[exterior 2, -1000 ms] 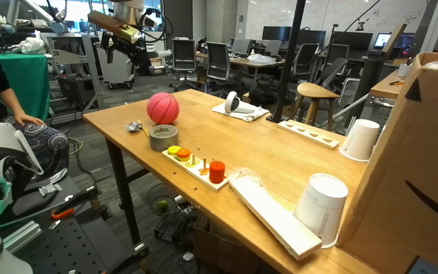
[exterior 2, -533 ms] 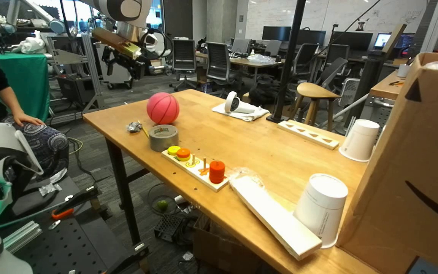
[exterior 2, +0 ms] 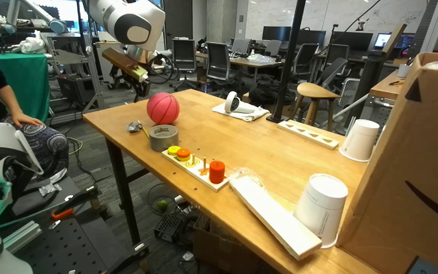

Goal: Move the ball to the right

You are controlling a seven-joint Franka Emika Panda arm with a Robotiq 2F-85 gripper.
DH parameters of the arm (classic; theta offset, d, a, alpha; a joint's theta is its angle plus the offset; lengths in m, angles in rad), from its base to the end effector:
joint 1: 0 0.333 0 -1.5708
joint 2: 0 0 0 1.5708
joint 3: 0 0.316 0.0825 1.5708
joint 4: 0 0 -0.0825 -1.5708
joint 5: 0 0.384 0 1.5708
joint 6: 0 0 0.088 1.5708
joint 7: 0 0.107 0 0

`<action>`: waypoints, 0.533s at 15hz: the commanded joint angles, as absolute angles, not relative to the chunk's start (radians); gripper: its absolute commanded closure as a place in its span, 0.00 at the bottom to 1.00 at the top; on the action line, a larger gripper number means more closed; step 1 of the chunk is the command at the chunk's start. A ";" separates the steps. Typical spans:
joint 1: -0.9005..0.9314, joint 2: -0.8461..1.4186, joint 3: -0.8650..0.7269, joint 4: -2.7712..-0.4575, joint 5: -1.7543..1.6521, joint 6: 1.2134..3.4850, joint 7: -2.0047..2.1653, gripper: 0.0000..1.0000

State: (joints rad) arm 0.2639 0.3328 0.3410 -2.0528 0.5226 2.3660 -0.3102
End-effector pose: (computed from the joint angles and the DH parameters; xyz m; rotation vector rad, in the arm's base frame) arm 0.4871 0.3379 0.2859 -2.5871 -0.6831 0.1185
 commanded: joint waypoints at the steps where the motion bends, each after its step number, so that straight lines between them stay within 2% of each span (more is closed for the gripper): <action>1: 0.222 0.353 0.365 -2.073 0.561 2.408 -0.365 0.00; 4: 0.213 0.275 0.310 -2.142 0.444 2.419 -0.307 0.00; 8: 0.194 0.062 0.209 -2.246 0.171 2.299 -0.151 0.00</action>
